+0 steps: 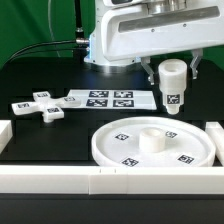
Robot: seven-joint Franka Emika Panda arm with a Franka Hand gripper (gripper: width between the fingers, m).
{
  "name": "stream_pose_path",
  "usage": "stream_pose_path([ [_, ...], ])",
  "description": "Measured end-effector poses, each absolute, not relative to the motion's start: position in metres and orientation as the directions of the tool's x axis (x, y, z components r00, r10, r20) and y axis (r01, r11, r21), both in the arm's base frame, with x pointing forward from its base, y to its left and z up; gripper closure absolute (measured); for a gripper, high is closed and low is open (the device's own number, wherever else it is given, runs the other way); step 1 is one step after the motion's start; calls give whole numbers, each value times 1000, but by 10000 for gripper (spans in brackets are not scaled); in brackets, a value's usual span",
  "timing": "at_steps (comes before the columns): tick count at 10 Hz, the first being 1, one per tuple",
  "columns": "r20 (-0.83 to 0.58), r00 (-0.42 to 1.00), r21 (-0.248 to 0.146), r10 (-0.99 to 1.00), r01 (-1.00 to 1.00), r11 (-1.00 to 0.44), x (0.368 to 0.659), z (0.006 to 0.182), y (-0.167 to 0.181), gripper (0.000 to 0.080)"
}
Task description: Assemble round table
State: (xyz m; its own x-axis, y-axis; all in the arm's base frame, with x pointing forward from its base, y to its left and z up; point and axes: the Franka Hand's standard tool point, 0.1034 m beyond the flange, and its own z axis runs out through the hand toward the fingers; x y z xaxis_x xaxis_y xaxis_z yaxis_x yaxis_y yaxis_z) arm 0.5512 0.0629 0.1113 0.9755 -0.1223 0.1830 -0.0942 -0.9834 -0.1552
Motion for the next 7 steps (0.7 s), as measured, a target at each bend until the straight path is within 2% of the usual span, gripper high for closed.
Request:
stream_pose_path([
  [2, 322, 940, -131, -112, -73, -989, 554, 110, 58, 390],
  [3, 349, 935, -108, -70, -35, -994, 555, 107, 52, 390],
  [6, 364, 931, -78, -6, 24, -997, 558, 108, 44, 390],
  [7, 362, 932, -79, -7, 23, -997, 558, 107, 45, 390],
])
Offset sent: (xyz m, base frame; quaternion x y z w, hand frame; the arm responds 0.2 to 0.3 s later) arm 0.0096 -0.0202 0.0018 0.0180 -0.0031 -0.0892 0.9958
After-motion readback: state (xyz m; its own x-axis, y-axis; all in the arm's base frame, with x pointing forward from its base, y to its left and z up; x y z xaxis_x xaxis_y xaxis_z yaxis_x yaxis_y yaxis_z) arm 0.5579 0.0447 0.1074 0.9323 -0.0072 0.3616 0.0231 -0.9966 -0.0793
